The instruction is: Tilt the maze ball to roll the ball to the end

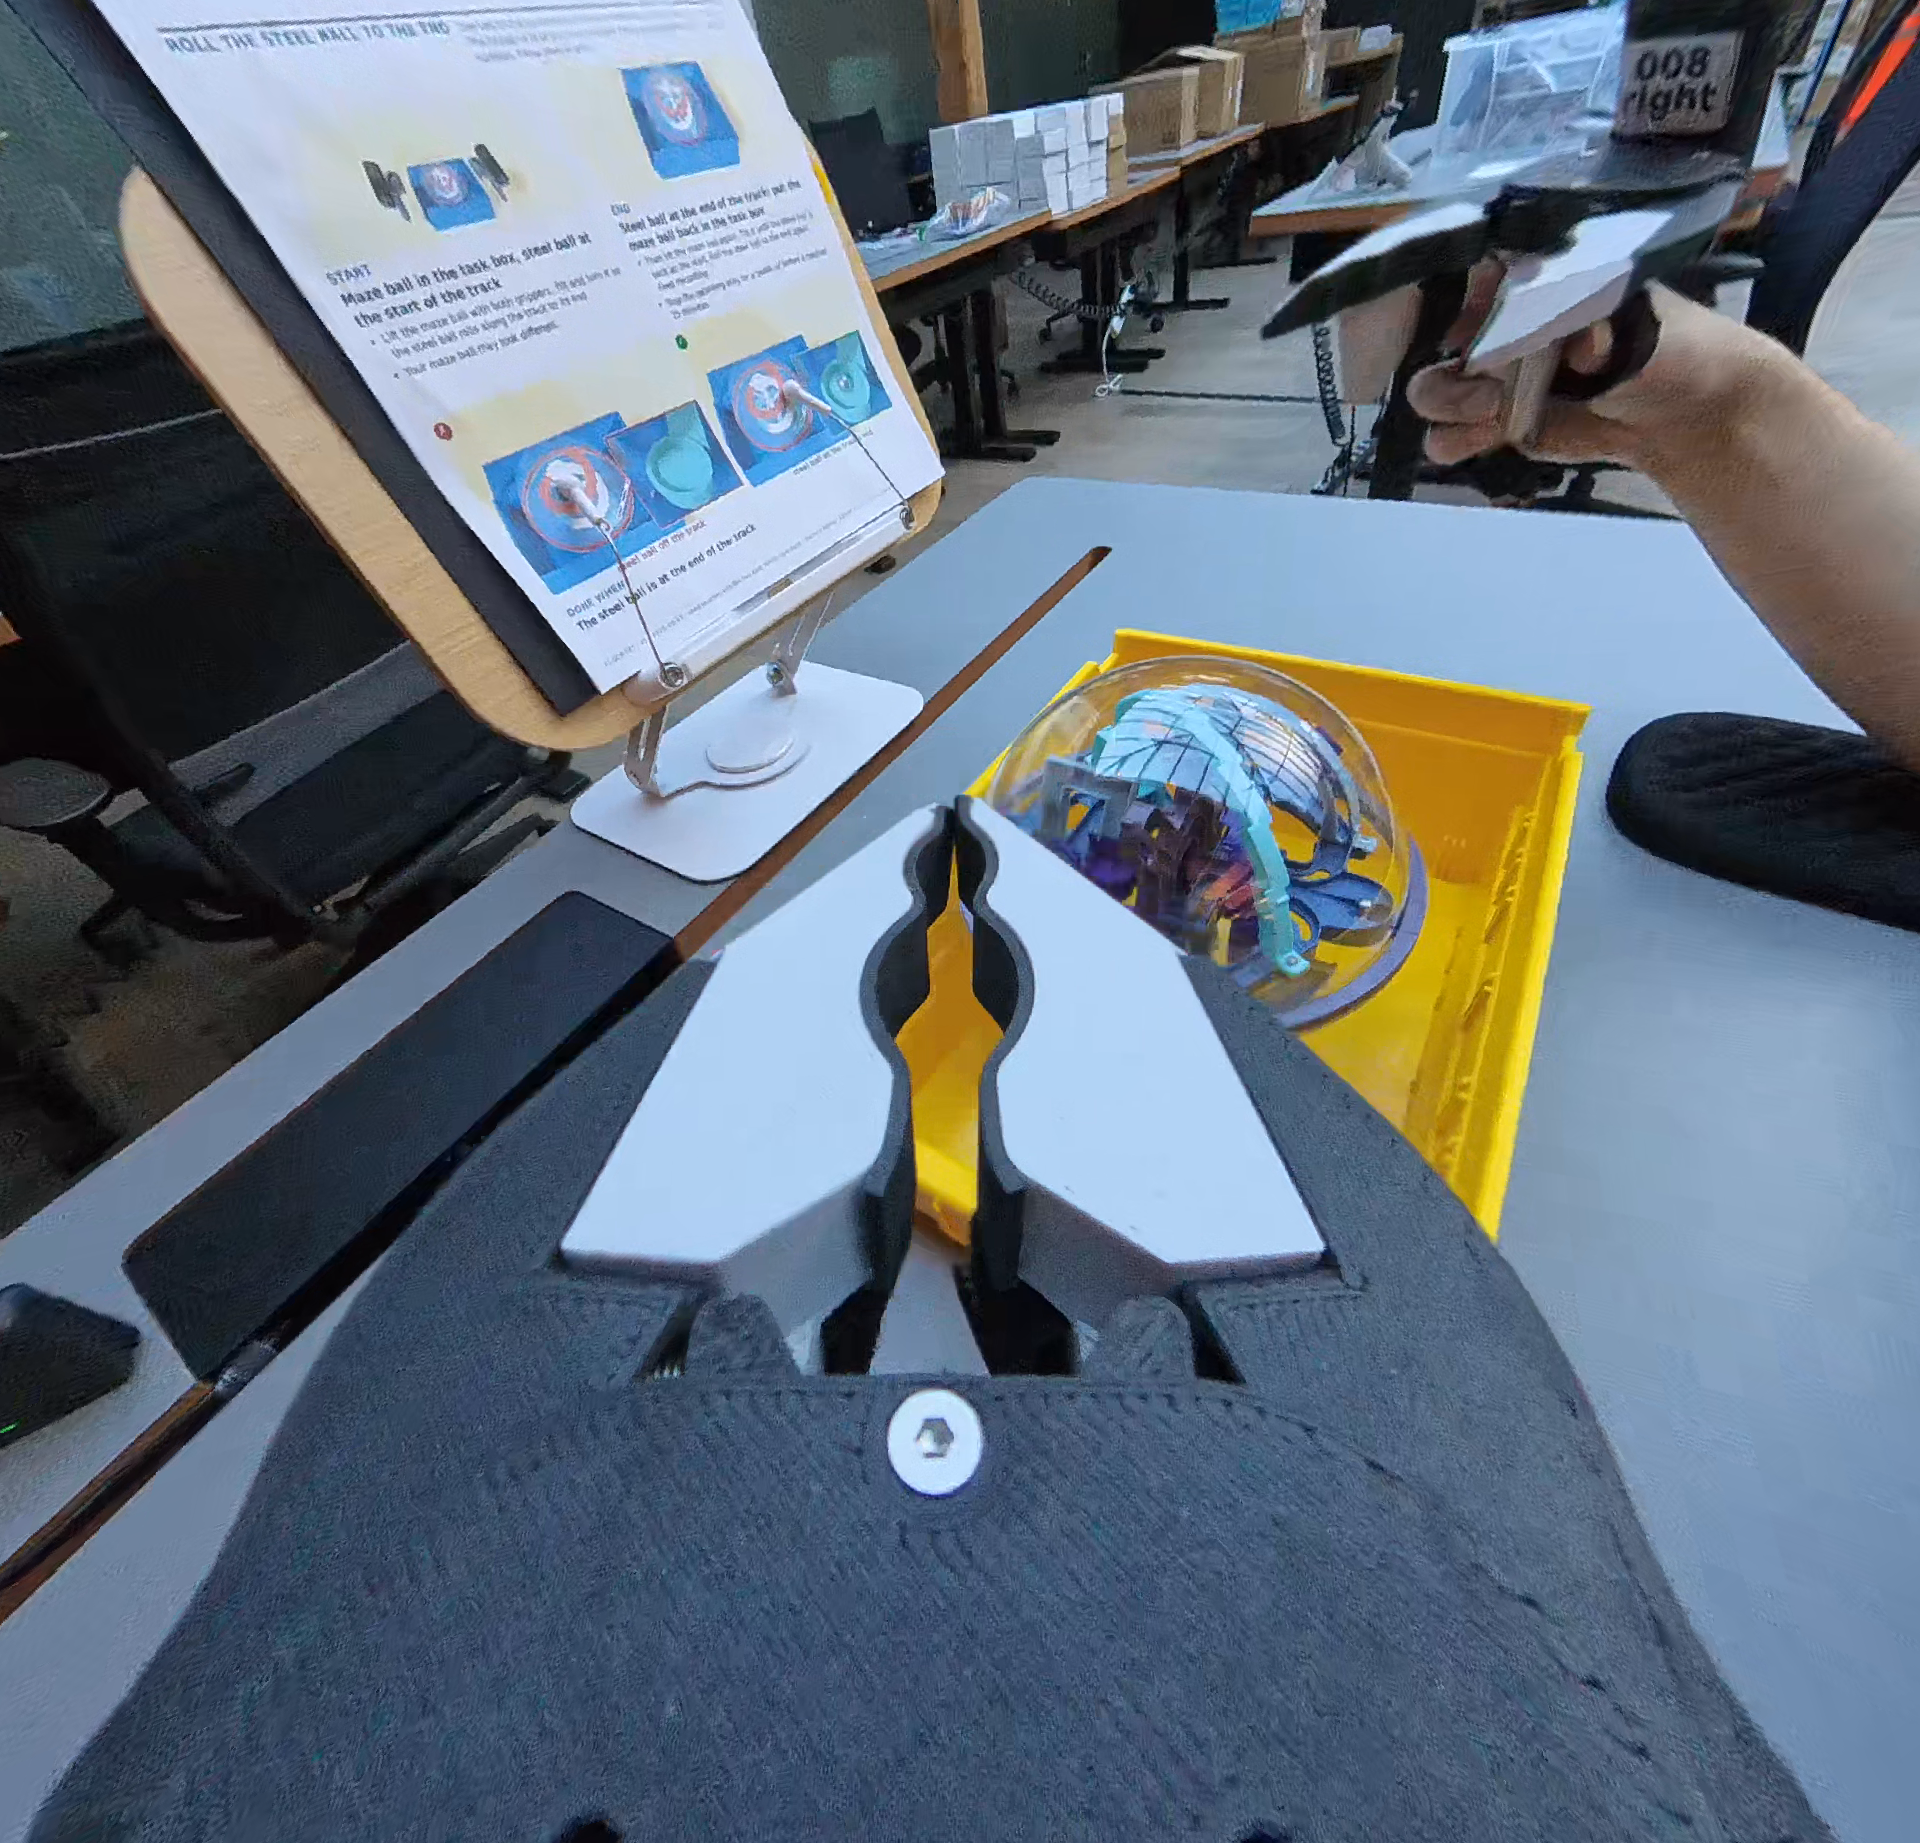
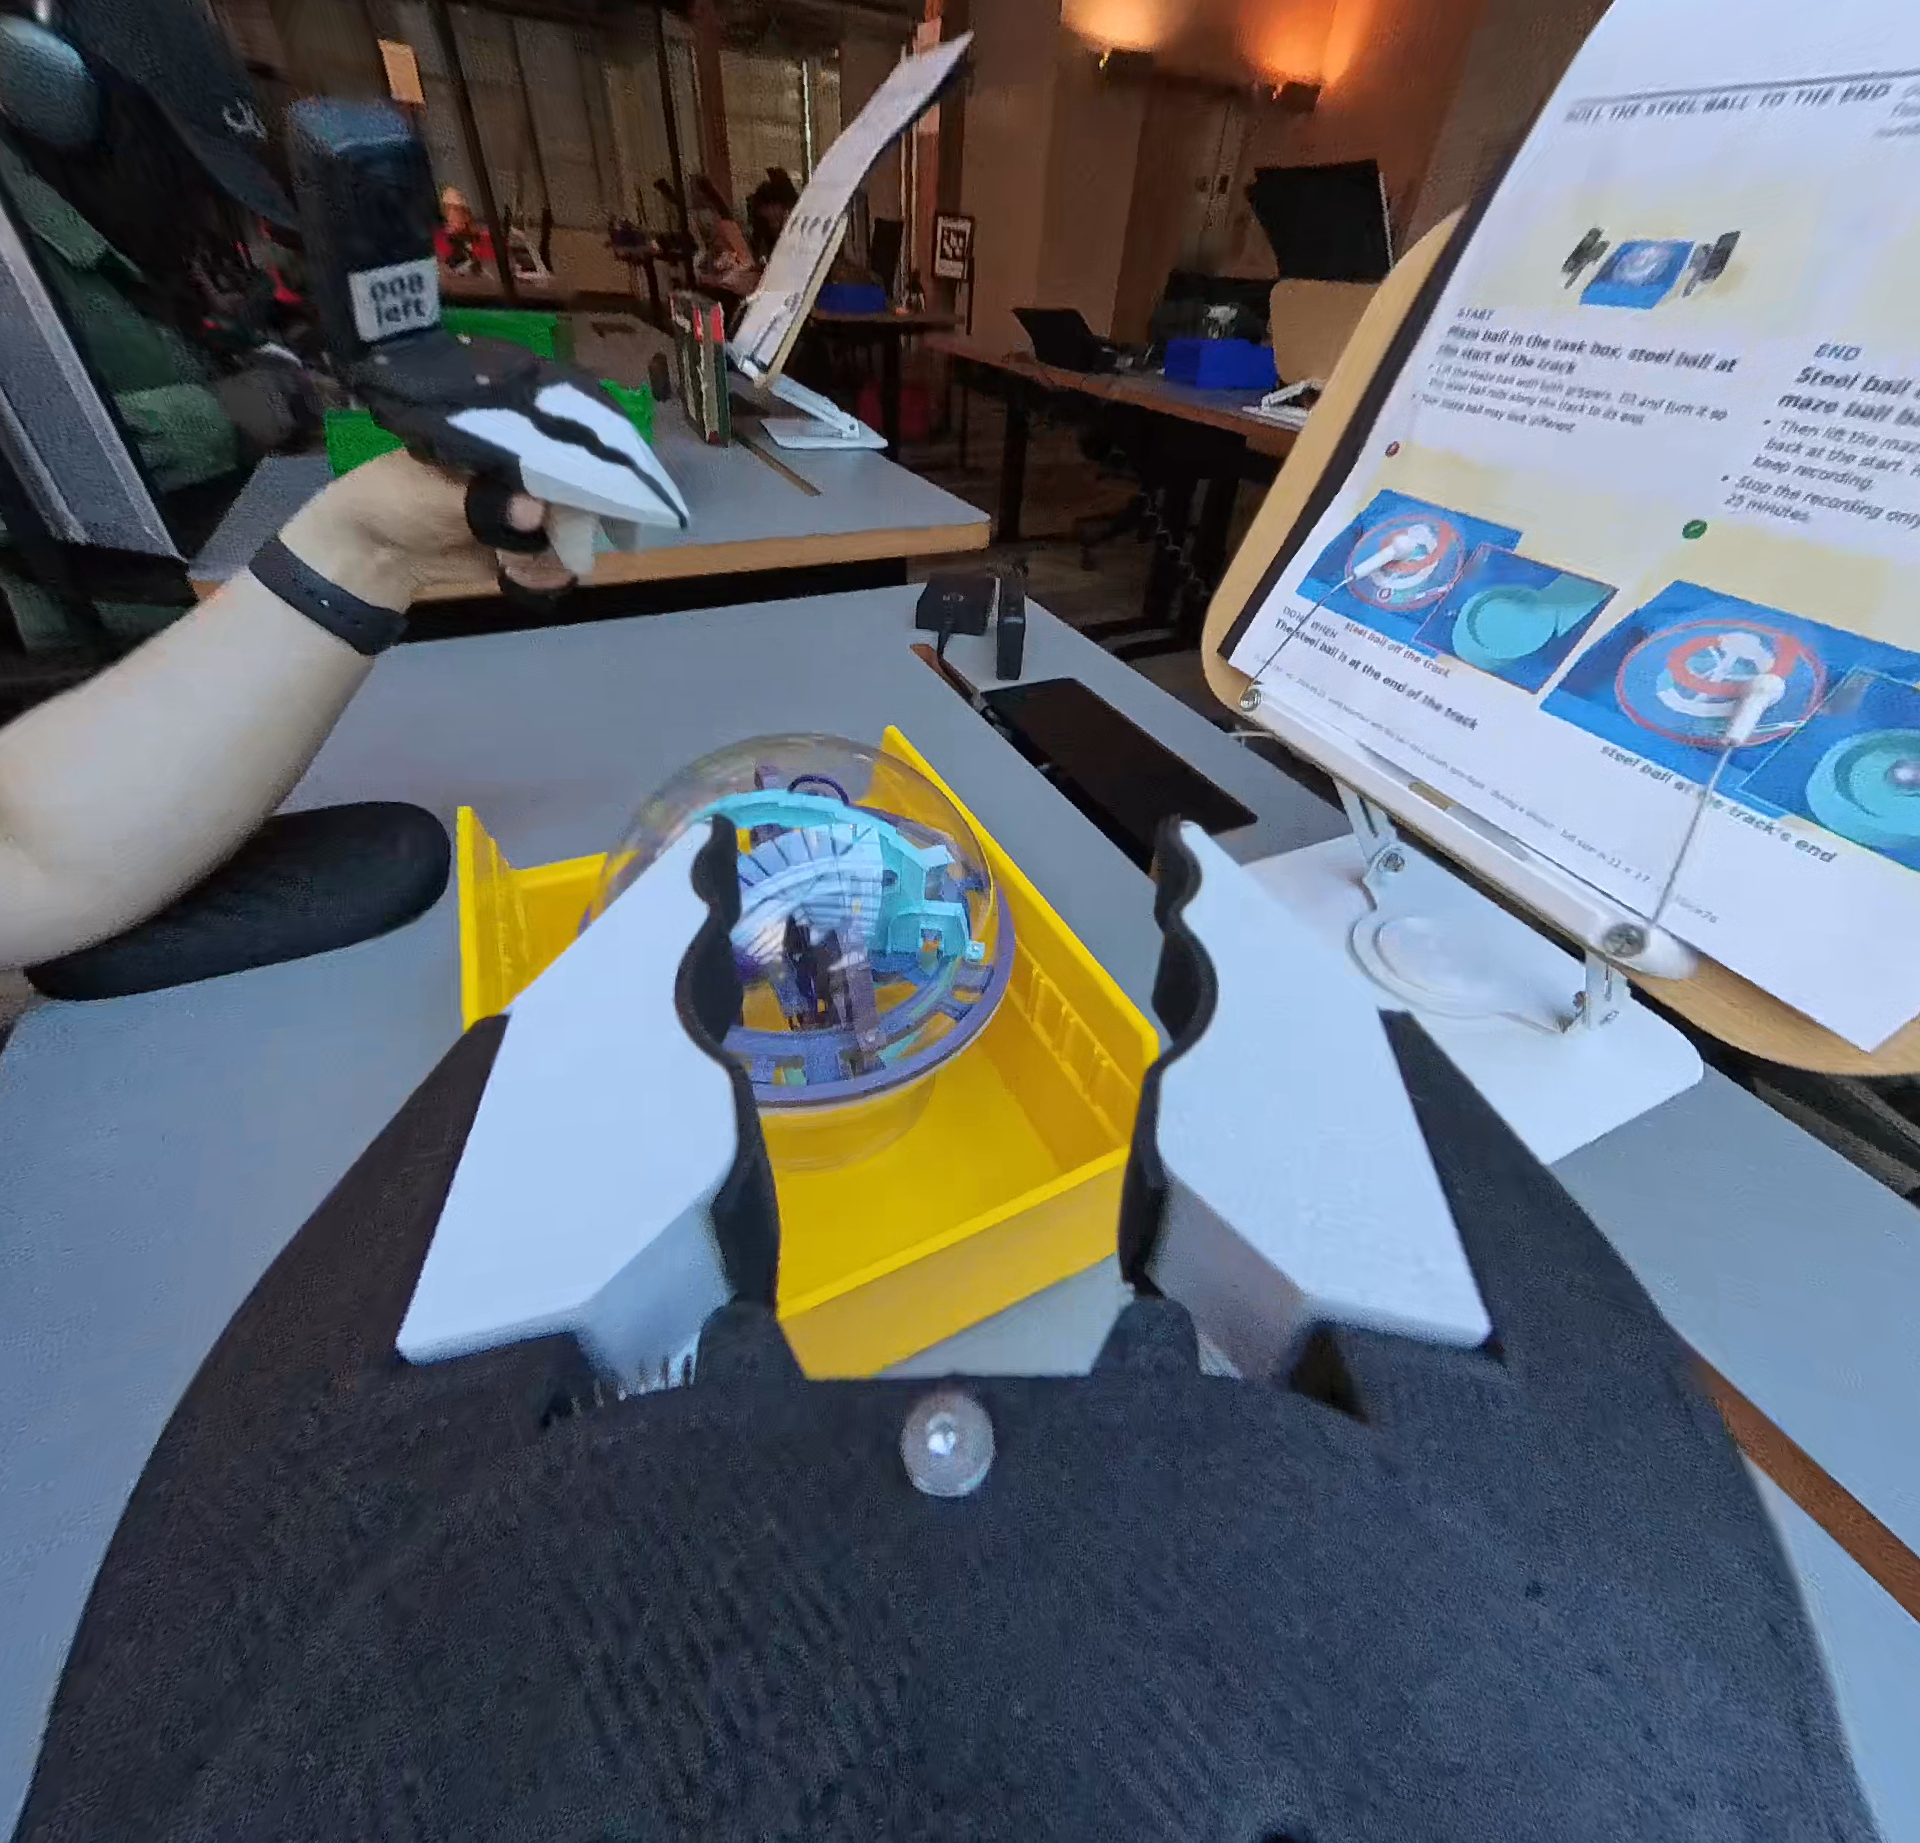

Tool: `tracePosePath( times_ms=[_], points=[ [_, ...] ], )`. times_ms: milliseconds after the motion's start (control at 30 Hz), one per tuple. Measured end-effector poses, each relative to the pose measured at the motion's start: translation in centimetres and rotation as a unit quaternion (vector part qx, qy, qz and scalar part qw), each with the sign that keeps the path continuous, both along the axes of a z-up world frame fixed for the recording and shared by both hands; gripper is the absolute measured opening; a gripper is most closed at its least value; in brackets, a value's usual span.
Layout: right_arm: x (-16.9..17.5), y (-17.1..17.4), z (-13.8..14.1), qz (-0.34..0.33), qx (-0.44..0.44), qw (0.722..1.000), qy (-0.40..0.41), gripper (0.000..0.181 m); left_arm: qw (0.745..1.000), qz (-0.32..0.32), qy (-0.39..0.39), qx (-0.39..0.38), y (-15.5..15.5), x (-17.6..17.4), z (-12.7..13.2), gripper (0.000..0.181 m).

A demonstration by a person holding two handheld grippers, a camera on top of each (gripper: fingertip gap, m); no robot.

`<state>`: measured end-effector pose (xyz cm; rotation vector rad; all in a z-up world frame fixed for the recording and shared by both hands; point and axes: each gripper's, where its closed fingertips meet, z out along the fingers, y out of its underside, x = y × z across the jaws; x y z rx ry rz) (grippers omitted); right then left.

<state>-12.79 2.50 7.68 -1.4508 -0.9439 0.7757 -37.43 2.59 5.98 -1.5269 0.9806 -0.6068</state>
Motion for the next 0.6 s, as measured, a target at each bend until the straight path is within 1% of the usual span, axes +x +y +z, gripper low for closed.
tracePosePath(
  times_ms=[33, 67, 133, 167, 233, 267, 333, 367, 400, 467, 533, 600],
  points=[
    [-0.4, 0.2, -1.1, -0.003, -0.007, 1.0, -0.027, 0.083, 1.0, -0.006, 0.017, -0.008, 0.0, 0.2, -0.8, 0.0],
    [-0.9, 0.4, -2.1, -0.004, -0.009, 0.998, -0.054, 0.089, 0.999, -0.014, 0.03, -0.015, -0.1, 0.5, -1.5, 0.0],
    [-1.7, 0.8, -3.2, -0.013, 0.01, 0.996, -0.091, 0.091, 0.998, -0.037, 0.038, -0.016, -0.6, 1.2, -2.0, 0.0],
    [-2.2, 0.9, -3.4, -0.017, 0.017, 0.995, -0.097, 0.093, 0.998, -0.044, 0.034, -0.011, -0.7, 1.6, -1.9, 0.0],
    [-3.3, 0.2, -4.0, -0.007, 0.007, 0.994, -0.111, 0.1, 0.999, -0.049, 0.002, 0.005, -1.0, 2.4, -0.3, 0.0],
    [-3.9, -0.7, -4.7, 0.014, 0.0, 0.991, -0.134, 0.106, 0.998, -0.06, -0.01, 0.004, -1.4, 2.9, 0.6, 0.013],
    [-4.2, -1.9, -6.1, 0.035, -0.006, 0.981, -0.193, 0.109, 0.995, -0.094, 0.006, -0.02, -2.6, 3.7, 1.1, 0.046],
    [-4.0, -2.2, -6.9, 0.044, -0.005, 0.973, -0.226, 0.113, 0.993, -0.109, 0.026, -0.039, -3.1, 3.8, 0.7, 0.066],
    [-3.6, -2.1, -7.8, 0.046, -0.005, 0.966, -0.253, 0.119, 0.99, -0.117, 0.049, -0.059, -3.3, 3.7, -0.1, 0.082],
    [-3.0, -2.1, -9.5, 0.052, -0.029, 0.958, -0.279, 0.136, 0.985, -0.124, 0.081, -0.092, -3.4, 3.5, -2.1, 0.109],
    [-2.9, -1.9, -10.3, 0.055, -0.052, 0.96, -0.271, 0.144, 0.981, -0.128, 0.101, -0.105, -3.6, 3.2, -4.6, 0.116],
    [-3.4, -2.2, -10.9, 0.066, -0.079, 0.96, -0.261, 0.145, 0.981, -0.122, 0.108, -0.106, -3.3, 3.1, -7.1, 0.118]
  ],
)
